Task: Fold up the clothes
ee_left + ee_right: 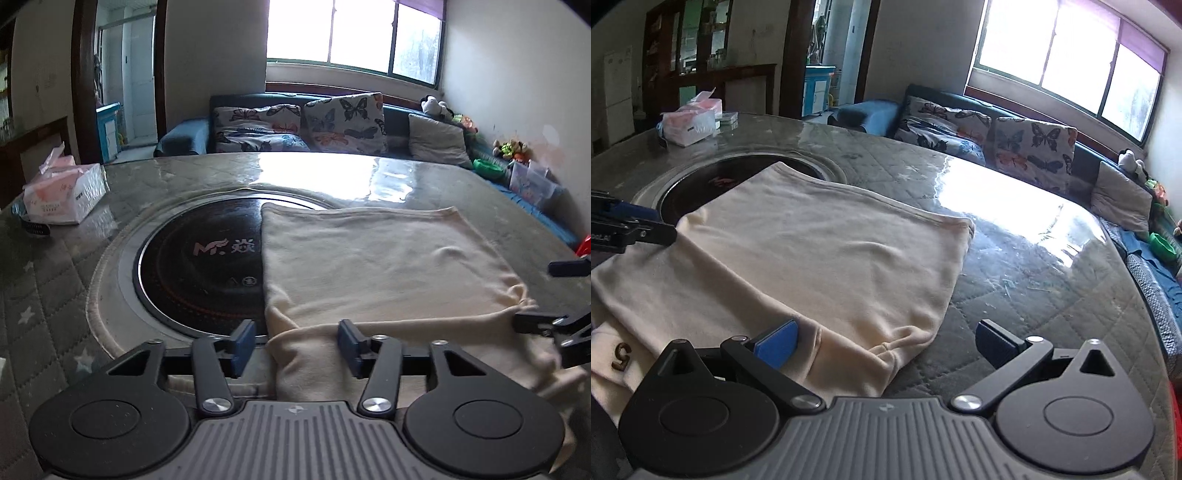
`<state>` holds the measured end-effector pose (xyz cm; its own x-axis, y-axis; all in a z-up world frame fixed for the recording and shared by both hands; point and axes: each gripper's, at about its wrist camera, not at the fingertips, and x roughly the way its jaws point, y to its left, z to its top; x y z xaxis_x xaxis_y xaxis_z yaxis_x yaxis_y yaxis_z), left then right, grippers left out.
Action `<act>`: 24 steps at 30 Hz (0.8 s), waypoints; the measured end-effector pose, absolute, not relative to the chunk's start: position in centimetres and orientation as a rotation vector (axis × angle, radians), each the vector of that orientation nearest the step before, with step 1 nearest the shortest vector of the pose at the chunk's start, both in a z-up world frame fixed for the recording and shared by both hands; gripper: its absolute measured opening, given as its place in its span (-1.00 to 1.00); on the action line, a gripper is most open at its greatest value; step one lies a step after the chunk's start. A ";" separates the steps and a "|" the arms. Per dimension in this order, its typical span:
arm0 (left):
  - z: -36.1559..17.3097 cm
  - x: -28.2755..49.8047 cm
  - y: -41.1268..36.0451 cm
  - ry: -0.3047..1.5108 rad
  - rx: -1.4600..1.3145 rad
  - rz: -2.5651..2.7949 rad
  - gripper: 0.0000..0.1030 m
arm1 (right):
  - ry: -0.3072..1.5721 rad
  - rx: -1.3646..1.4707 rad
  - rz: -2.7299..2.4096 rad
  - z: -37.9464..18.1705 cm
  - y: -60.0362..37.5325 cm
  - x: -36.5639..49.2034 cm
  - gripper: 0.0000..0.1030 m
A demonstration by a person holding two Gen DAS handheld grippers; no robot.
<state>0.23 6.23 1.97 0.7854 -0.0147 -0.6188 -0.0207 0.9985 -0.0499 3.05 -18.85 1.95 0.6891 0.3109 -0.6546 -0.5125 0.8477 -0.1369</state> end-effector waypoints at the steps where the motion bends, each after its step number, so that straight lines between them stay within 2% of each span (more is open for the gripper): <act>1: 1.9 0.1 6.4 0.669 -0.055 0.006 0.15 | 0.662 -0.321 0.477 2.0 -18.8 2.9 1.00; 2: 2.0 -0.1 6.6 0.669 -0.057 0.011 0.17 | 0.659 -0.318 0.485 2.1 -18.7 2.7 1.00; 4: 2.2 -0.6 7.0 0.664 -0.067 0.025 0.42 | 0.652 -0.313 0.501 2.3 -18.5 2.3 1.00; 7: 2.1 -1.5 7.4 0.651 -0.067 0.035 0.56 | 0.646 -0.314 0.529 2.5 -18.2 1.7 1.00; 9: 1.6 -2.0 7.6 0.667 -0.056 0.043 0.57 | 0.652 -0.341 0.540 2.0 -17.9 1.1 1.00; 12: 1.1 -2.9 7.9 0.663 -0.047 0.051 0.75 | 0.661 -0.383 0.535 1.2 -17.8 0.3 1.00; 24: 0.9 -5.5 10.1 0.639 -0.085 0.120 0.78 | 0.657 -0.369 0.516 1.2 -18.8 -0.8 1.00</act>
